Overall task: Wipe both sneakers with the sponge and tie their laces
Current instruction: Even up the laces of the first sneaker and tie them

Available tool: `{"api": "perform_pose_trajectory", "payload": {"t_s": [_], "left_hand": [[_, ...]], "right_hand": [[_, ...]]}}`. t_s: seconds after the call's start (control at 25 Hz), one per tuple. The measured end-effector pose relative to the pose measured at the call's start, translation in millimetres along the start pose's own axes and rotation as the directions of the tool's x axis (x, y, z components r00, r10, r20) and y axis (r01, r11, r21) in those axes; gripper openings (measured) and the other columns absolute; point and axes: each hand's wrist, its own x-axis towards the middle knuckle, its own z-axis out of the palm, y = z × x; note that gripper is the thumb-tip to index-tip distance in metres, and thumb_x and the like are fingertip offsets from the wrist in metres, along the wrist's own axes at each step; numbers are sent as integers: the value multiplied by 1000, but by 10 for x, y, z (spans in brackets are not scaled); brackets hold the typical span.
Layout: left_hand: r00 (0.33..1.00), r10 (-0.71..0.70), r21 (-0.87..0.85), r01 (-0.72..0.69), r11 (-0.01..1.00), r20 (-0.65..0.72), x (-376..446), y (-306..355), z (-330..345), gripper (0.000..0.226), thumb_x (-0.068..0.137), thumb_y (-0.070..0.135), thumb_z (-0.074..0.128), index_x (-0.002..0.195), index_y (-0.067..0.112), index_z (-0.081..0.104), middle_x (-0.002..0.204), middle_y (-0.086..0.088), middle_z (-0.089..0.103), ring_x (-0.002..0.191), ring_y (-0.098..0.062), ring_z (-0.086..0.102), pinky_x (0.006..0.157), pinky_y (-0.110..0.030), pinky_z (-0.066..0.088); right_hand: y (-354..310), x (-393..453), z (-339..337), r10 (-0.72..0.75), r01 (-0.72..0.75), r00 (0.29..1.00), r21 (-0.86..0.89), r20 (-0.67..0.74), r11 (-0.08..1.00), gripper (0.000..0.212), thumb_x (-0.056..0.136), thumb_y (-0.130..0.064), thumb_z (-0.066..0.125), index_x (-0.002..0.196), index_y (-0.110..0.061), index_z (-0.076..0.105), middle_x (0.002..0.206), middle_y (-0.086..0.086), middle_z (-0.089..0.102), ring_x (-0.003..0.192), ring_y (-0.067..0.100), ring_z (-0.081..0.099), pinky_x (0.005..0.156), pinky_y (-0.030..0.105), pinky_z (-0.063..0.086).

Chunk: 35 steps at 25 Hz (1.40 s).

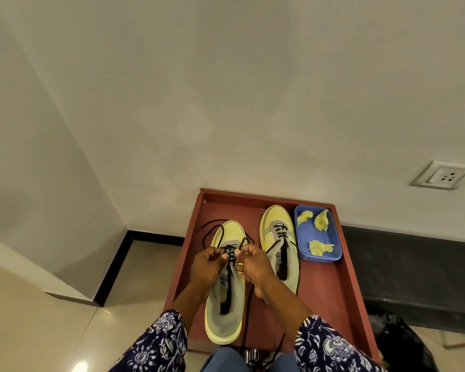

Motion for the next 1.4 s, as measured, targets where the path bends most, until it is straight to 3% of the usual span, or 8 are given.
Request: {"api": "perform_pose_trajectory", "payload": {"t_s": [0.12, 0.24, 0.36, 0.64, 0.76, 0.88, 1.2, 1.4], "left_hand": [[998, 14, 57, -17, 998, 57, -13, 40, 13, 9, 89, 10, 58, 87, 8, 67, 75, -4, 66, 64, -10, 59, 60, -24, 50], [994, 25, 71, -33, 997, 108, -17, 57, 24, 13, 90, 10, 57, 96, 10, 69, 90, -8, 70, 85, -18, 65, 82, -33, 52], [986, 43, 122, -64, 990, 163, -18, 68, -1, 17, 91, 11, 55, 100, 11, 69, 95, -8, 71, 92, -20, 65, 87, -35, 51], [961, 96, 198, -150, 969, 259, -13, 99, -84, 17, 92, 15, 55, 85, 18, 70, 81, -6, 69, 74, -17, 62, 72, -32, 50], [952, 100, 238, -173, 956, 288, 2, 121, -102, 18, 91, 19, 56, 75, 18, 64, 74, -6, 62, 69, -16, 55, 68, -32, 45], [945, 83, 253, -168, 953, 315, -16, 199, -115, 24, 93, 15, 53, 69, 21, 57, 67, 2, 56, 58, -7, 50, 58, -18, 41], [949, -50, 128, 10, 992, 311, -87, 303, -132, 11, 97, 13, 45, 92, 11, 55, 72, 1, 59, 56, -6, 52, 50, -15, 40], [960, -136, 98, 115, 989, 245, -66, 302, -110, 13, 96, 15, 47, 93, 9, 58, 77, -2, 60, 65, -9, 54, 59, -21, 39]], "right_hand": [[22, 32, -1, -62, 63, 998, -91, 18, 994, 19, 95, -15, 48, 78, -24, 47, 72, -3, 47, 59, 9, 41, 50, 18, 34], [30, 45, 3, -127, 133, 991, -195, 40, 972, 22, 93, -18, 52, 74, -28, 50, 78, -2, 53, 63, 9, 44, 57, 22, 36], [-18, 58, 2, -157, 170, 985, -233, 74, 957, 23, 91, -17, 56, 73, -30, 52, 75, -1, 58, 60, 7, 44, 56, 21, 35], [-33, 60, -18, -247, 265, 964, -305, 99, 915, 8, 90, -15, 57, 95, -17, 64, 80, -7, 59, 78, 11, 54, 60, 17, 39], [-26, 130, -73, -283, 330, 944, -507, 171, 796, 28, 93, -4, 45, 116, -6, 62, 110, 7, 64, 101, 18, 58, 79, 19, 41], [46, 226, -141, -281, 366, 930, -641, 237, 674, 32, 89, 0, 46, 115, -6, 63, 121, 13, 61, 113, 23, 56, 86, 18, 39], [79, 112, -211, -470, 508, 838, -708, 276, 490, 16, 94, -21, 46, 96, -9, 56, 94, 10, 65, 88, 26, 59, 70, 33, 43], [90, 25, -250, -528, 574, 761, -771, 377, 276, 23, 92, -23, 48, 102, -11, 65, 94, 10, 69, 87, 28, 62, 63, 25, 33]]}}
